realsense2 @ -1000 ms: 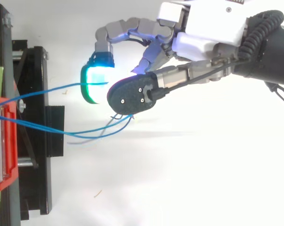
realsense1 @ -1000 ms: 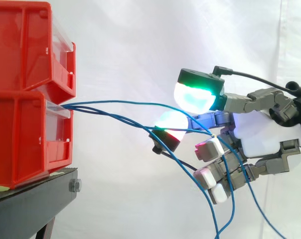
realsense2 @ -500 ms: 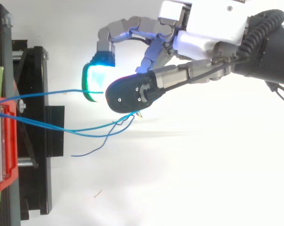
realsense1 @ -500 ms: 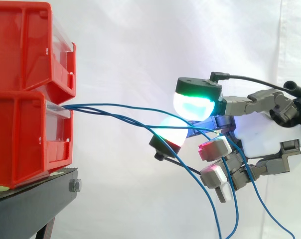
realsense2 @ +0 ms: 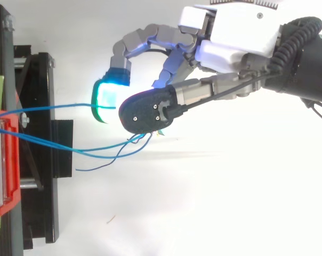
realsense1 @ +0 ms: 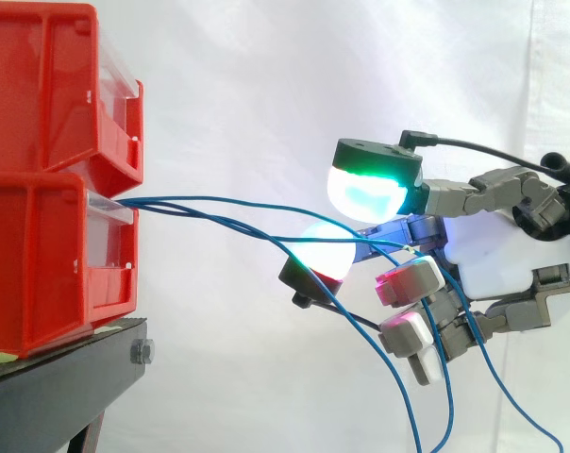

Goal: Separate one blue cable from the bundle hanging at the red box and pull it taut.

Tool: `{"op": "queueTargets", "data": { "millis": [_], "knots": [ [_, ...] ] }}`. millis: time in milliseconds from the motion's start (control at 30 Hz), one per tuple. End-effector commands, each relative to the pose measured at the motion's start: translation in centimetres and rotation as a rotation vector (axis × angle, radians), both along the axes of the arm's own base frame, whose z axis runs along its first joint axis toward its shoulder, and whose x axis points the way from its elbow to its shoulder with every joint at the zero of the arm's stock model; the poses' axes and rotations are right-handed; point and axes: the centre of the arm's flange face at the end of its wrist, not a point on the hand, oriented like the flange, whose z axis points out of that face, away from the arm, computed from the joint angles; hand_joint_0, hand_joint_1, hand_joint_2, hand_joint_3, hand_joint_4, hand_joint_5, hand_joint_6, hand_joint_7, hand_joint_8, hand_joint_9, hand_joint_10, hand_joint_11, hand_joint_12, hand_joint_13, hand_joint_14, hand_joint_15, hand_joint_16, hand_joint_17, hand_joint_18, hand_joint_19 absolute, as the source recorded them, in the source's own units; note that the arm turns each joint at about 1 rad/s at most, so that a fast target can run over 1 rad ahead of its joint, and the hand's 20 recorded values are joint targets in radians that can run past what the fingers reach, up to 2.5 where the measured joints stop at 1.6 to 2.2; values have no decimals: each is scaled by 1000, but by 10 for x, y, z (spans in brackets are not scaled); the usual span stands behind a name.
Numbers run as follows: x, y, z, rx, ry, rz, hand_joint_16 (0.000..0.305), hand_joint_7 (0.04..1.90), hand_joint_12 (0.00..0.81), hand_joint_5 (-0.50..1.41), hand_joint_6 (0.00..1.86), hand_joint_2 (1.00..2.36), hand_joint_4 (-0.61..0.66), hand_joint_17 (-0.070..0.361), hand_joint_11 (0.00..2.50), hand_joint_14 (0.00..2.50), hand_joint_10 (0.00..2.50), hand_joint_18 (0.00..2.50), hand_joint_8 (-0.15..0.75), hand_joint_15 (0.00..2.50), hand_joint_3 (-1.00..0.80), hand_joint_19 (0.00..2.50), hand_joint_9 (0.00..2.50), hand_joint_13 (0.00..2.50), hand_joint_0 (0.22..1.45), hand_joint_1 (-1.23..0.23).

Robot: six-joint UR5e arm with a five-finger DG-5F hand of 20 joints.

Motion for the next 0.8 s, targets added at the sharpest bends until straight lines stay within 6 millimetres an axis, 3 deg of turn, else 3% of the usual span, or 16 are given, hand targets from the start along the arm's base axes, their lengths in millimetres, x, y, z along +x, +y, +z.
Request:
{"op": "queueTargets", "data": {
  "millis": [0, 100, 200, 300, 567, 767],
  "knots": [
    [0, 3, -1, -4, 1, -7, 57, 958, 383, -122, 821, 1004, 34, 128, 1177, 22, 11, 981, 299, 934, -271, 703, 1265, 1100, 587, -653],
    [1, 6, 0, -4, 0, -4, 61, 943, 408, -125, 857, 1000, 20, 138, 1191, 21, 7, 1022, 318, 939, -181, 681, 1280, 1124, 577, -693],
    [1, 10, 0, -6, 0, -7, 64, 955, 414, -130, 886, 1188, 0, 143, 1203, 19, 6, 1051, 334, 948, -159, 664, 1282, 1138, 527, -742],
    [1, 11, 1, -6, -2, -7, 64, 958, 418, -131, 898, 1271, -22, 144, 1207, 17, 3, 1060, 335, 949, -152, 671, 1283, 1140, 514, -767],
    [2, 19, -1, -8, 0, -14, 61, 936, 399, -136, 922, 1143, -202, 137, 1234, 20, 5, 1051, 309, 958, -44, 684, 1280, 1139, 569, -799],
    [3, 24, 1, -6, -7, -16, 58, 1093, 384, -133, 929, 1145, -360, 132, 1346, 21, 3, 1058, 288, 1001, 48, 697, 1327, 1161, 600, -827]
  ]
}}
